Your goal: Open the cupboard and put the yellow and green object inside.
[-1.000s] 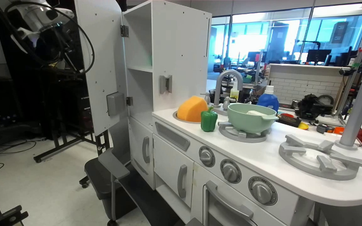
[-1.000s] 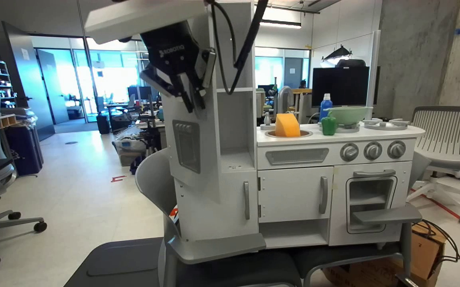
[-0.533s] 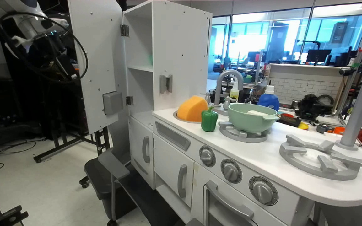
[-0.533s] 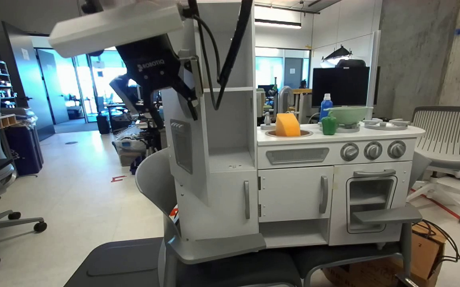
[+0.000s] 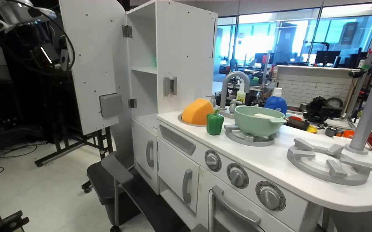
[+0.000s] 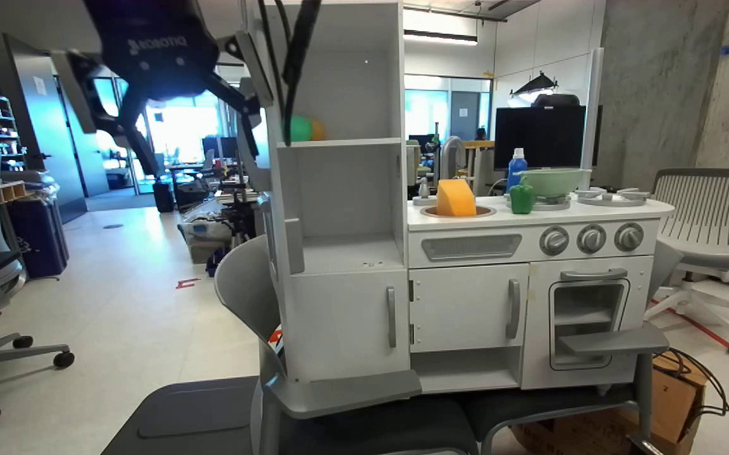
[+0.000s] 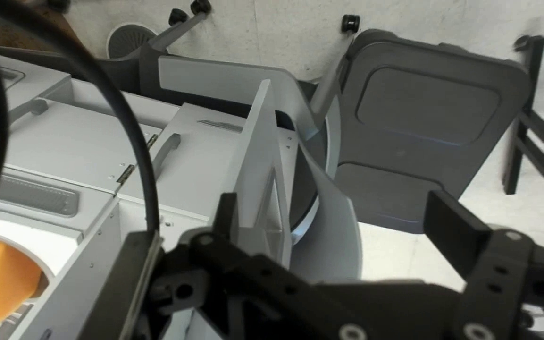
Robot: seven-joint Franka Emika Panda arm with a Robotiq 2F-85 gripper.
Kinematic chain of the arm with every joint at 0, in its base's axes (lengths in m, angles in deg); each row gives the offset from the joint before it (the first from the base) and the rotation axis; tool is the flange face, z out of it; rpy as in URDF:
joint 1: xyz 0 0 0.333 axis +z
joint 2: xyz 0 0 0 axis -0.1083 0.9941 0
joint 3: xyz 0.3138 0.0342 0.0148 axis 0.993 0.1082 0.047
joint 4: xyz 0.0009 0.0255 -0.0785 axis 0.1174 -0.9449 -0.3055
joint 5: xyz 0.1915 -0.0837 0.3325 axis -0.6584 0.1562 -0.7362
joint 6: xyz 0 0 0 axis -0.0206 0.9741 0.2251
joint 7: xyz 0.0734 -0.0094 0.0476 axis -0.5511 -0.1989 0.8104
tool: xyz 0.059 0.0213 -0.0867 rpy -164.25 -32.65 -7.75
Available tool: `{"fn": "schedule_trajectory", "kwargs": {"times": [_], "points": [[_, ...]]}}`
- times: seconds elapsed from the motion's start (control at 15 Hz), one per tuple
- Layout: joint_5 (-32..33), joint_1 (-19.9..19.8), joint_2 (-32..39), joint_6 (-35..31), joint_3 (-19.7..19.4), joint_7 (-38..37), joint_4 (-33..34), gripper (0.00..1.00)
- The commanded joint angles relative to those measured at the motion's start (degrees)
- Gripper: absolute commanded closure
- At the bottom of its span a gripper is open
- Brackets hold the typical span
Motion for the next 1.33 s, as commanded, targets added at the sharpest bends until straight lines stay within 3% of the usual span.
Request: {"fn": "schedule_trajectory", "kwargs": {"times": [0.0,0.33,0.4,0.73,1.07,1.13,1.27], "points": [[-4.11,1.64,-4.68,4.69,1.53,7.58,0.55,0.0],[-7.02,1.75,-12.26,18.81,2.43,17.18,1.6,0.0],[-6.5,0.17,-15.62,20.43,2.63,18.53,-1.41,0.0],[-6.14,-5.58,-23.27,31.57,-0.9,26.95,-1.11,0.0],[-6.78,-15.07,-28.29,27.25,-7.11,36.32,-6.27,0.0],[-6.14,-19.4,-28.25,25.3,-5.8,38.21,-7.02,0.0],[-6.83,-24.2,-27.82,19.35,-7.56,41.36,-9.84,0.0]]}}
